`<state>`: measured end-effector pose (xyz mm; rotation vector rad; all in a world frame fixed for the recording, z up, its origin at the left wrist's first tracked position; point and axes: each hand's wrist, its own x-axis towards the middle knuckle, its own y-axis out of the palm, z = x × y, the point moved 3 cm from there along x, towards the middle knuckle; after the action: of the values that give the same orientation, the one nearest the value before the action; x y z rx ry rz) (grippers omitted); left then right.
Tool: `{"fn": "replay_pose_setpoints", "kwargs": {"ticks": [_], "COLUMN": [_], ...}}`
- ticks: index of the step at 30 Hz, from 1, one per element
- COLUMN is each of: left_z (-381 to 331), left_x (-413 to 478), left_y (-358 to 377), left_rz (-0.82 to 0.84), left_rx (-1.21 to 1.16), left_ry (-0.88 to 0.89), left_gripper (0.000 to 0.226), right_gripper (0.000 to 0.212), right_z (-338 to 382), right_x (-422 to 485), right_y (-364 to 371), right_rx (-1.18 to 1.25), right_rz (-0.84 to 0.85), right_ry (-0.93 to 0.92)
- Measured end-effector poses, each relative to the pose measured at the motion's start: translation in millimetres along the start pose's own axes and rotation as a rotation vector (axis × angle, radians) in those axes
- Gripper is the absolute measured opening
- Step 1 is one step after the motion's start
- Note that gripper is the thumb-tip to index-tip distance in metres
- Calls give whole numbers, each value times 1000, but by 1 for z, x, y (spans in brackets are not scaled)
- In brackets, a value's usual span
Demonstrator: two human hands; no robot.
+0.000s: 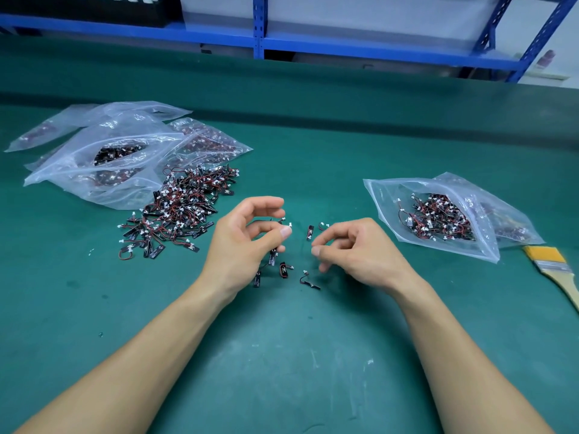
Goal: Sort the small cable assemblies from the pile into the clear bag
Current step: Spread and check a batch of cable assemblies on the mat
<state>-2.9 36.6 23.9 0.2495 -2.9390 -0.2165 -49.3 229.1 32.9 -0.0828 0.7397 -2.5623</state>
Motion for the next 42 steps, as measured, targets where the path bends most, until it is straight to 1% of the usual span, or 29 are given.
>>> {"fn": "replay_pose_setpoints", "kwargs": {"ticks": [2,5,9,15,19,22,24,28,30,32,35,38,40,42], "left_z": [0,0,1,1,0,-2,-3,-6,-7,-7,-5,-4,-4,-4], "left_x": [-1,-3,-5,-6,-5,0,4,10,13,18,25,30,32,34], "left_y": [2,5,8,10,7,2,-6,-25,-35,-46,-63,-71,-73,-74], "left_rz": [30,85,112,130,118,62,-4,-122,-144,-144,-165,-174,-154,-134], "left_rx": [4,12,0,-3,-52,11,136,509,752,1017,1324,1494,1560,1595], "left_ry": [5,24,21,-10,-33,-12,36,164,259,315,249,224,210,172], "left_gripper": [37,40,43,40,33,28,25,26,24,25,37,44,38,29], "right_gripper": [5,14,10,3,9,12,14,18,20,16,4,12,12,7], "right_z": [5,12,19,16,11,8,6,-1,-5,-10,-16,-20,-21,-21], "right_x": [0,-2,-3,-2,1,1,1,2,3,4,7,11,12,12], "right_y": [0,7,13,6,-2,-11,-16,-21,-21,-18,-13,-12,-13,-13], "right_rx": [111,259,280,280,346,364,350,270,213,118,15,25,34,34], "right_rz": [-39,-14,-6,13,21,21,41,76,93,97,34,-53,-79,-93], "right_ry": [-99,-191,-268,-290,-239,-194,-170,-117,-99,-79,-49,-46,-51,-62]}}
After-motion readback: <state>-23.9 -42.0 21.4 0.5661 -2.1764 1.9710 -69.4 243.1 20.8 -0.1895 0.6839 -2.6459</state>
